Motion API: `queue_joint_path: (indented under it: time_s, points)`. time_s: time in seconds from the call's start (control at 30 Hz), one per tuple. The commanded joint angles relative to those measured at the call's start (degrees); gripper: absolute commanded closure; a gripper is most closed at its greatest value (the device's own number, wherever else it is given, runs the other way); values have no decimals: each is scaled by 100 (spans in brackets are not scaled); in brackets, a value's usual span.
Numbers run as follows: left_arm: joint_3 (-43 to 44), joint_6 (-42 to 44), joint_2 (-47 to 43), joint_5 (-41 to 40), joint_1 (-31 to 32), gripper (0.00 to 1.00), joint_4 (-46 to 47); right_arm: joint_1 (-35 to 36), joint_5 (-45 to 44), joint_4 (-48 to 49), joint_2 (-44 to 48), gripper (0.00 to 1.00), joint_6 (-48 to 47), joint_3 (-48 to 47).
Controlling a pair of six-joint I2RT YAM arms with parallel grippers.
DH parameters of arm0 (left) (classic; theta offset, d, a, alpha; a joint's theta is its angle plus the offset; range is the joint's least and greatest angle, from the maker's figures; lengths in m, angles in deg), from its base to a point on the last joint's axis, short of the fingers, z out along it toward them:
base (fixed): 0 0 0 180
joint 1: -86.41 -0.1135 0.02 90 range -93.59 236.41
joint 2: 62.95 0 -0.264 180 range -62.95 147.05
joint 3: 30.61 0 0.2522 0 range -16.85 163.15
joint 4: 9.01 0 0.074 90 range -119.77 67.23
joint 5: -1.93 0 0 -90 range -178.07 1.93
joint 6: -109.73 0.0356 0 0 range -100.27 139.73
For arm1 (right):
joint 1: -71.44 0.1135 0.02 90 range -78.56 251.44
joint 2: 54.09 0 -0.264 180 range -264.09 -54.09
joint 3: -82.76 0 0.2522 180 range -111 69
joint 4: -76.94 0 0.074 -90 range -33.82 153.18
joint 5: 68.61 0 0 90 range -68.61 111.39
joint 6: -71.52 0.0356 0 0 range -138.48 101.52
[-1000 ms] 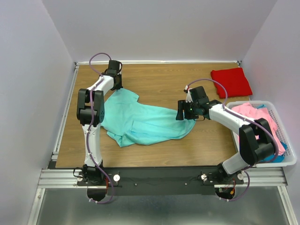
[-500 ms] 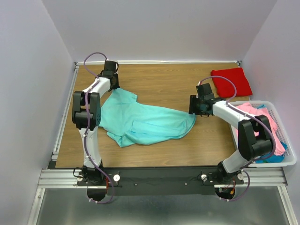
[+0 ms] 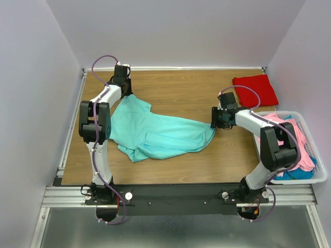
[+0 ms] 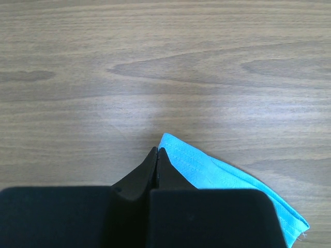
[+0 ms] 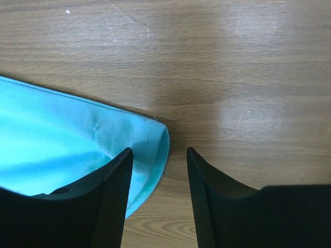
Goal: Fold and stack the t-shirts
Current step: Flatten the tshirt out
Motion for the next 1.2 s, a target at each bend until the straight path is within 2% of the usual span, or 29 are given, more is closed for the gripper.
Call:
queue_joint_path:
  time_s: [0.0,0.27,0.53,0.8,0.93,1.17]
  points:
    - [41,53,-3,216,-24,100,125,-31,295,124,-274,47,-176,-156]
    - [33,80,-29,225,-16,100,116,-31,198,142,-583,47,-167,-173]
    - [32,89,-20,234,-16,100,116,-31,208,116,-240,48,-150,-366]
    - [50,115,-20,225,-16,100,81,-31,137,124,-548,56,-71,-235]
    - [50,106,-20,234,-16,100,81,-31,-179,133,-636,60,-123,-200]
    - [59,124,15,225,-16,100,90,-40,-197,212,-750,70,-176,-112]
